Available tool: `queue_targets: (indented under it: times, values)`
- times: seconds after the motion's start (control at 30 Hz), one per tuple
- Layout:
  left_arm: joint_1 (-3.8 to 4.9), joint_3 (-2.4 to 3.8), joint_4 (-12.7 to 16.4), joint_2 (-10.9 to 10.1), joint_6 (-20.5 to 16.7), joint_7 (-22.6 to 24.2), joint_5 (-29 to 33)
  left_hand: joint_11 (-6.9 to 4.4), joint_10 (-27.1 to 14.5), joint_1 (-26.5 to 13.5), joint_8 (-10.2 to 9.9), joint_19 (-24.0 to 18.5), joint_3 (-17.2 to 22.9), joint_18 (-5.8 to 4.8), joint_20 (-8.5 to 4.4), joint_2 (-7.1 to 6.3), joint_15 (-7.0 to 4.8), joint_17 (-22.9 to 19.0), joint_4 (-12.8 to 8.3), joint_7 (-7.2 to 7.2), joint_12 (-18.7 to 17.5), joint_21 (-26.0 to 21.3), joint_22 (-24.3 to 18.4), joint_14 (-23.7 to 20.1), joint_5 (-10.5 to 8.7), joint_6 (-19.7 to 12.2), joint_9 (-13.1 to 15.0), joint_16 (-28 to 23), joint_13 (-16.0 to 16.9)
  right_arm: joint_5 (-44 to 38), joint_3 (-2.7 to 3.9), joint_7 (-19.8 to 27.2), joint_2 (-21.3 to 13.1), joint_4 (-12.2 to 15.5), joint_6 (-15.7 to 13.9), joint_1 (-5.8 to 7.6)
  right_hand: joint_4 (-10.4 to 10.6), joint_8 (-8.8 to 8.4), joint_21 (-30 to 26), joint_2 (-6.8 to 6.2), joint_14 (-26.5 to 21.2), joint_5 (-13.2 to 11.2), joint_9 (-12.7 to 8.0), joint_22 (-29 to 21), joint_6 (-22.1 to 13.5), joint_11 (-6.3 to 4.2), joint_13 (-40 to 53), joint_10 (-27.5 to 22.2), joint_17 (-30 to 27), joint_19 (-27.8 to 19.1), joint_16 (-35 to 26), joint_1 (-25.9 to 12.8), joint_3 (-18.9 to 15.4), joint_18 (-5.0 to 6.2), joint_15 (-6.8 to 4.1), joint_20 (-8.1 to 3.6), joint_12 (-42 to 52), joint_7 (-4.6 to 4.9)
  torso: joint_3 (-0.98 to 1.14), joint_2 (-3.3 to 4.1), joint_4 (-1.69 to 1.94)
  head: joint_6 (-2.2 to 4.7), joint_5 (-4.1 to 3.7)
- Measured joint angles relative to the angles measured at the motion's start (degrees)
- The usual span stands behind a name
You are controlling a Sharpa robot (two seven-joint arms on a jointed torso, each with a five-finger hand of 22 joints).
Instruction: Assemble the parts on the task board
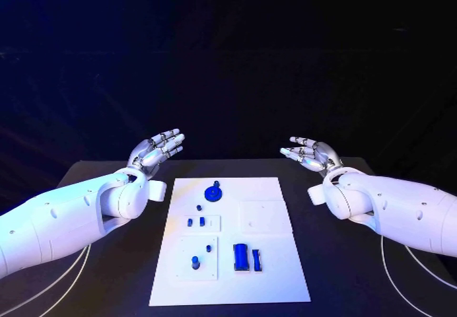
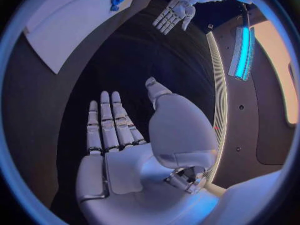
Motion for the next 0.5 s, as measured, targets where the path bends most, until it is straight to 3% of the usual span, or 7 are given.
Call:
queue_targets:
  times: [0.07, 0.1, 0.17, 0.27, 0.4, 0.43, 0.5]
  values:
    - [-0.37, 0.05, 1.04, 0.01, -0.63, -0.04, 0.0, -1.41, -6.63, -5.57, -1.92, -4.77, -3.41, -1.14, -2.0, 1.33, -1.27, -1.37, -1.33, -1.51, -1.25, -1.93, -2.04, -5.46, -0.99, -5.5, -1.79, -2.3, -0.45, 0.49, 0.8, 0.05, -0.27, 1.64, -0.54, -0.73, -1.74, -1.55, -0.21, 1.4, -10.32, -0.79, -2.59, -4.56, -6.11, -1.04, -1.25, -11.68, -2.9, -6.81, -1.55, -5.36, -2.9, -1.24, -0.74, -1.52, -0.85, -1.42, 0.09, -0.34, 0.07, 0.59, -0.03]
    - [-0.56, 0.07, 1.61, 0.02, -1.02, -0.06, 0.0, -1.88, -8.77, -7.77, -2.51, -6.31, -4.5, -1.14, -2.67, 1.76, -1.66, -1.82, -1.77, -2.01, -1.65, -2.56, -2.68, -7.22, -1.31, -7.28, -2.37, -3.03, -0.59, 0.8, 1.2, 0.15, -0.39, 2.55, -0.84, -1.15, -2.31, -2.07, -0.45, 1.85, -13.69, -1.02, -3.43, -6.03, -8.07, -1.4, -1.66, -15.59, -3.84, -9.0, -2.04, -8.45, -3.83, -1.25, -0.98, -2.0, -1.16, -1.87, 0.15, -0.55, 0.13, 0.95, -0.04]
    - [-1.02, 0.2, 3.17, 0.04, -2.28, -0.08, 0.0, -2.7, -12.68, -18.41, -3.61, -9.12, -6.51, -2.05, -3.89, 2.55, -2.41, -2.62, -2.54, -2.93, -2.37, -3.69, -3.89, -10.43, -1.89, -10.52, -3.42, -4.37, -0.86, 1.78, 2.37, 0.52, -0.67, 5.07, -1.72, -2.26, -3.35, -2.98, -0.65, 2.65, -20.02, -1.52, -4.99, -8.77, -11.74, -2.0, -2.42, -22.91, -5.59, -13.11, -2.99, -22.28, -5.61, -2.2, -1.43, -2.94, -1.65, -2.69, 0.32, -1.17, 0.26, 1.86, -0.09]
    - [-1.79, 0.48, 6.03, 0.06, -5.18, -0.07, 0.05, -3.53, -16.39, -36.3, -4.71, -11.8, -8.39, -2.49, -5.06, 3.32, -3.11, -3.41, -3.31, -3.85, -3.0, -4.79, -5.02, -13.53, -2.29, -13.63, -4.46, -5.68, -1.1, 3.94, 4.43, 1.55, -1.15, 9.51, -3.6, -4.04, -4.32, -3.83, -0.92, 3.47, -25.86, -1.85, -6.42, -11.3, -15.08, -2.57, -3.11, -29.71, -7.2, -16.85, -3.85, -37.87, -7.2, -2.61, -1.85, -3.76, -1.95, -3.45, 0.62, -2.13, 0.47, 3.18, -0.13]
    - [-3.12, 0.78, 10.49, 0.08, -10.47, 0.03, 0.21, -4.05, -19.1, -49.86, -5.24, -13.76, -9.78, -2.95, -5.94, 3.85, -3.64, -3.94, -3.93, -4.46, -3.46, -5.36, -5.84, -15.68, -2.62, -15.87, -5.16, -6.48, -1.26, 7.52, 6.73, 3.57, -1.77, 15.17, -6.74, -6.34, -5.08, -4.37, -0.92, 4.03, -29.96, -2.11, -7.43, -13.06, -17.45, -2.96, -3.59, -34.47, -8.33, -19.53, -4.26, -49.14, -8.26, -2.66, -2.16, -4.32, -2.26, -3.99, 0.9, -3.08, 0.7, 4.27, -0.16]
    - [-3.42, 0.83, 11.42, 0.11, -11.8, 0.05, 0.27, -4.2, -19.52, -51.97, -5.49, -13.92, -9.89, -2.95, -6.1, 3.94, -3.85, -4.03, -4.05, -4.59, -3.46, -5.58, -5.95, -15.89, -2.62, -16.17, -5.27, -6.51, -1.28, 8.34, 7.12, 4.02, -1.87, 16.1, -7.44, -6.75, -5.27, -4.37, -0.92, 4.16, -30.8, -2.11, -7.63, -13.45, -18.0, -3.03, -3.69, -35.48, -8.58, -20.06, -4.45, -51.59, -8.45, -3.42, -2.2, -4.47, -2.26, -4.13, 0.94, -3.22, 0.74, 4.41, -0.16]
    - [-3.99, 0.94, 13.26, 0.15, -14.81, 0.1, 0.39, -4.36, -20.04, -55.15, -5.56, -14.35, -10.17, -2.95, -6.34, 4.07, -3.83, -4.18, -4.0, -4.79, -3.46, -5.8, -6.14, -16.5, -2.87, -16.61, -5.47, -6.89, -1.31, 10.12, 7.93, 5.06, -2.18, 17.98, -9.0, -7.51, -5.41, -4.49, -0.99, 4.29, -31.83, -2.11, -7.9, -13.87, -18.38, -3.14, -3.8, -36.66, -8.86, -20.66, -4.5, -54.39, -8.6, -3.48, -2.33, -4.76, -2.38, -4.42, 1.02, -3.46, 0.77, 4.58, -0.17]
